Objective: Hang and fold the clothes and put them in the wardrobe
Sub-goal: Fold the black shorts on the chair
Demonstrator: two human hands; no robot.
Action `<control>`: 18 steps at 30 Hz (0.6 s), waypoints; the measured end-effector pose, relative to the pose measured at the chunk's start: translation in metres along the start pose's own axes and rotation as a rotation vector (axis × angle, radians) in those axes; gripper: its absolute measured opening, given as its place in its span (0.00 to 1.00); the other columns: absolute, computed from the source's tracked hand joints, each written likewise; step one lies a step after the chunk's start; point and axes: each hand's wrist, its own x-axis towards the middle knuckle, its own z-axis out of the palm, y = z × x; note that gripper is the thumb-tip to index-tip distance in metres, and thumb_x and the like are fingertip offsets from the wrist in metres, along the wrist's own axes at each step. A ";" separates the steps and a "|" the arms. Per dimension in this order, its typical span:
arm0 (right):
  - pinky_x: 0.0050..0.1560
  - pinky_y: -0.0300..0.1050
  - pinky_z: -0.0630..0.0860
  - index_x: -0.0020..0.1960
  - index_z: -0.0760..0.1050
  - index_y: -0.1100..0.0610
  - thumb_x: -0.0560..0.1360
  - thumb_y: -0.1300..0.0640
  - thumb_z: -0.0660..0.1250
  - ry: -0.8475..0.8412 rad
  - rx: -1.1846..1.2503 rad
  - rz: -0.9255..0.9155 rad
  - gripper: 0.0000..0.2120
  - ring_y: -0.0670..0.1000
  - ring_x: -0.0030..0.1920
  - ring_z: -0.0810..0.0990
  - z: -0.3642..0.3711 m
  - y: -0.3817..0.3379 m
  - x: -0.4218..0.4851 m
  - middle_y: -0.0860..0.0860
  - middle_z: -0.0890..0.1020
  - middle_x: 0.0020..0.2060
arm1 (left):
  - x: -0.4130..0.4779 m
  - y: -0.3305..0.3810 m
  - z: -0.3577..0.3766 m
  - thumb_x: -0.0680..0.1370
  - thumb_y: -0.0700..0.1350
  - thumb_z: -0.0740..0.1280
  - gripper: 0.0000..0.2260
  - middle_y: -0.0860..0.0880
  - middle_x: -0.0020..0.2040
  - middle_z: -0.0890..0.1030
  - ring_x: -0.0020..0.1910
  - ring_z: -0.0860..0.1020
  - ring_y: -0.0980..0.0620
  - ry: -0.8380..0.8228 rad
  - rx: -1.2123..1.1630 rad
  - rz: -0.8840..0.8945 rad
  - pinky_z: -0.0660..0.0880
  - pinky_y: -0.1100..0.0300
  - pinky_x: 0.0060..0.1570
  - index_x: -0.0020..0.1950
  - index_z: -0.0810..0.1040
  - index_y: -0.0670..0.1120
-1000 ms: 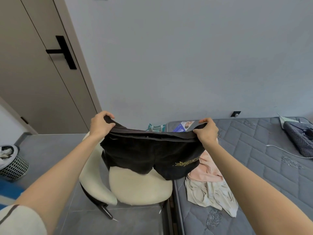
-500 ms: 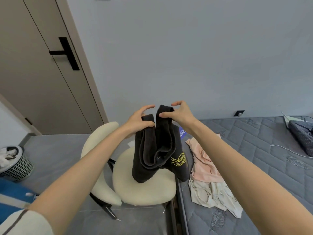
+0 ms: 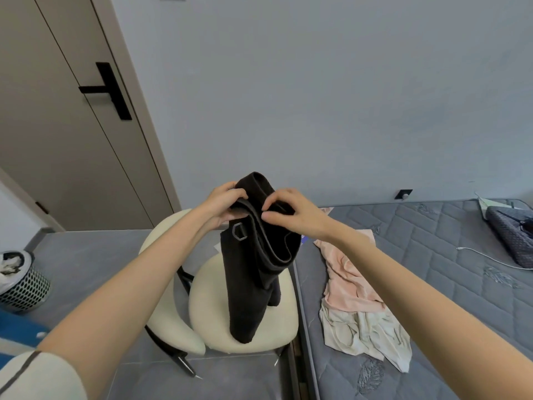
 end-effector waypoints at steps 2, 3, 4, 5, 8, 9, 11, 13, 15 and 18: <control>0.70 0.52 0.63 0.55 0.75 0.39 0.66 0.38 0.74 -0.141 -0.171 0.073 0.20 0.51 0.69 0.64 0.003 0.012 -0.007 0.44 0.66 0.66 | 0.000 0.007 -0.004 0.75 0.34 0.62 0.08 0.44 0.39 0.77 0.39 0.78 0.50 0.017 -0.048 -0.003 0.80 0.59 0.34 0.45 0.75 0.46; 0.71 0.57 0.61 0.58 0.73 0.36 0.63 0.35 0.74 -0.205 -0.260 0.128 0.26 0.56 0.71 0.59 0.005 0.017 -0.009 0.46 0.60 0.70 | 0.000 0.010 -0.005 0.75 0.34 0.62 0.08 0.45 0.38 0.77 0.38 0.78 0.51 0.021 -0.070 -0.006 0.80 0.59 0.35 0.44 0.74 0.46; 0.72 0.60 0.59 0.60 0.71 0.36 0.61 0.34 0.75 -0.254 -0.326 0.157 0.30 0.59 0.72 0.56 0.007 0.022 -0.011 0.45 0.55 0.72 | -0.001 0.013 -0.007 0.75 0.34 0.62 0.08 0.45 0.37 0.76 0.38 0.78 0.51 0.022 -0.088 -0.012 0.80 0.59 0.35 0.43 0.73 0.46; 0.73 0.62 0.57 0.62 0.70 0.36 0.61 0.34 0.76 -0.289 -0.377 0.151 0.32 0.60 0.72 0.52 0.010 0.026 -0.012 0.45 0.51 0.73 | -0.001 0.016 -0.008 0.76 0.34 0.62 0.08 0.45 0.37 0.76 0.38 0.78 0.51 0.019 -0.100 -0.016 0.80 0.59 0.36 0.42 0.73 0.46; 0.70 0.59 0.60 0.60 0.73 0.41 0.64 0.38 0.75 -0.294 -0.549 0.039 0.27 0.59 0.71 0.53 0.021 0.031 -0.014 0.48 0.51 0.74 | -0.002 0.021 -0.013 0.75 0.34 0.62 0.08 0.45 0.38 0.76 0.38 0.78 0.50 0.021 -0.137 -0.025 0.80 0.58 0.36 0.42 0.73 0.46; 0.67 0.57 0.66 0.56 0.75 0.44 0.66 0.40 0.74 -0.241 -0.596 0.021 0.21 0.60 0.69 0.58 0.024 0.033 -0.013 0.50 0.55 0.72 | -0.002 0.021 -0.016 0.75 0.34 0.62 0.08 0.46 0.38 0.76 0.38 0.77 0.50 0.025 -0.153 -0.027 0.80 0.58 0.36 0.42 0.73 0.47; 0.55 0.51 0.73 0.50 0.76 0.50 0.70 0.45 0.71 -0.132 -0.676 0.007 0.13 0.60 0.61 0.69 0.023 0.033 -0.008 0.51 0.64 0.66 | 0.000 0.022 -0.027 0.75 0.34 0.62 0.08 0.46 0.38 0.76 0.37 0.77 0.51 0.057 -0.154 -0.023 0.80 0.57 0.38 0.42 0.72 0.47; 0.48 0.49 0.74 0.49 0.75 0.52 0.71 0.48 0.68 -0.055 -0.705 0.016 0.10 0.60 0.55 0.74 0.014 0.031 0.000 0.52 0.68 0.62 | 0.003 0.023 -0.042 0.75 0.34 0.62 0.07 0.47 0.38 0.75 0.38 0.76 0.51 0.146 -0.106 0.000 0.79 0.56 0.40 0.43 0.73 0.47; 0.44 0.47 0.72 0.48 0.74 0.51 0.71 0.50 0.66 0.052 -0.649 0.026 0.08 0.58 0.53 0.75 0.002 0.024 0.008 0.51 0.69 0.63 | 0.006 0.024 -0.062 0.75 0.35 0.60 0.09 0.47 0.39 0.73 0.37 0.74 0.52 0.265 -0.038 0.020 0.77 0.57 0.36 0.41 0.73 0.48; 0.39 0.44 0.68 0.39 0.69 0.47 0.70 0.53 0.65 0.158 -0.499 0.011 0.05 0.52 0.40 0.73 -0.007 0.013 0.019 0.46 0.74 0.46 | 0.005 0.021 -0.082 0.76 0.35 0.59 0.09 0.47 0.40 0.71 0.36 0.73 0.52 0.295 0.129 -0.001 0.74 0.61 0.26 0.40 0.70 0.48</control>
